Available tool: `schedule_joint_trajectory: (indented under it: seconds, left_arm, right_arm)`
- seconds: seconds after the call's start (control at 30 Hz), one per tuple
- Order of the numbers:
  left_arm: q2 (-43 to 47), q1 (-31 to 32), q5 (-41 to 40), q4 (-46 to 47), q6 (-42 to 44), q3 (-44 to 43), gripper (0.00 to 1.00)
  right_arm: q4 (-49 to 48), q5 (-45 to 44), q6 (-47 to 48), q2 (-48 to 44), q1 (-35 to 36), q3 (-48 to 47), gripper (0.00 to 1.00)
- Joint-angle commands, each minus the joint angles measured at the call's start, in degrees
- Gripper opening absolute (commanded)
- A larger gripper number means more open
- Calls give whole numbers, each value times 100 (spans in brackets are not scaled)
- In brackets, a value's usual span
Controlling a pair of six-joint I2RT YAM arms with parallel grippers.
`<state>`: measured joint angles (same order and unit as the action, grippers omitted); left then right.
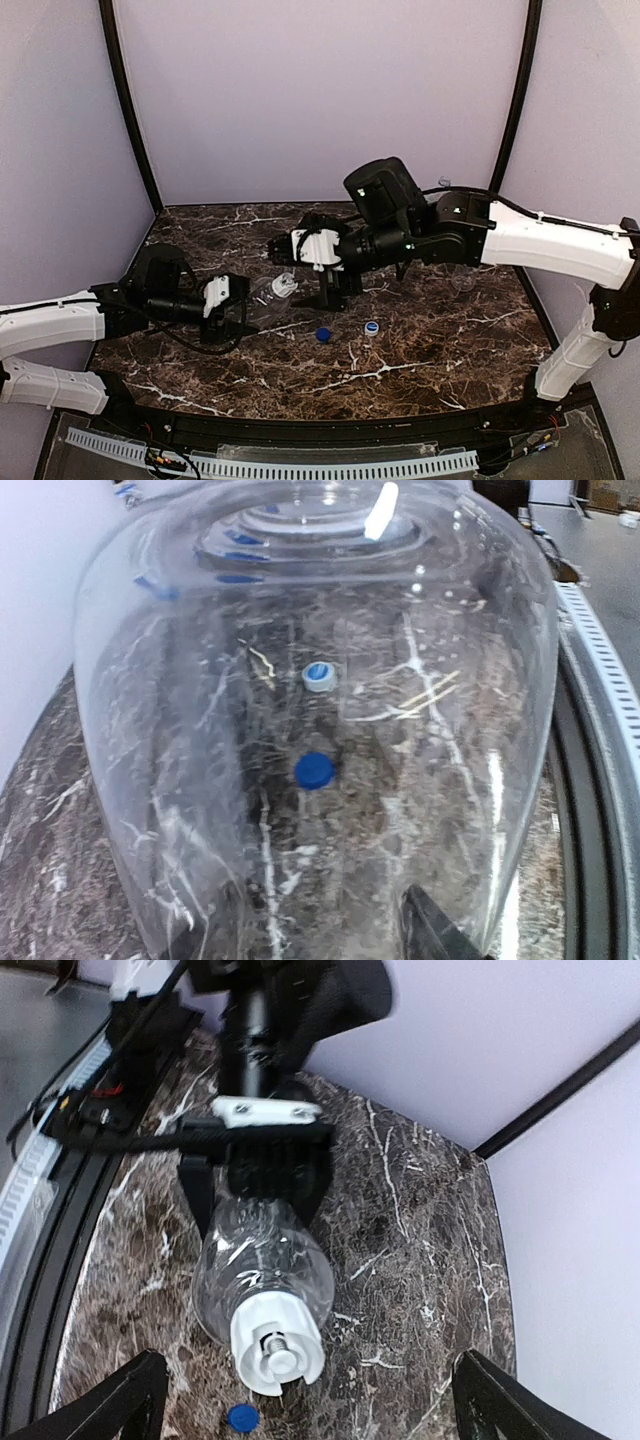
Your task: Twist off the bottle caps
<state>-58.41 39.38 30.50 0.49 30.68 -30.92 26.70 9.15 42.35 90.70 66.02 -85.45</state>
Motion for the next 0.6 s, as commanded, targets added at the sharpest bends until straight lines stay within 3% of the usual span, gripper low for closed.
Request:
schedule_joint_trajectory:
  seconds: [0.0, 0.1, 0.23, 0.57]
  left_arm:
    - [55, -32, -1531, 1311, -266, 258, 46]
    - [16, -27, -2095, 1813, -141, 330, 46]
    - [-31, -27, -2399, 1941, -45, 338, 46]
    - [-30, -27, -2268, 1805, -75, 359, 46]
  right_arm:
    - [-544, 908, -2764, -8, -499, -286, 99]
    - [-502, 1166, -4116, 349, -798, -559, 97]
    - [-338, 1486, -5444, 898, -972, -1021, 85]
    - [-773, 1172, -5589, 1148, -911, -1138, 67]
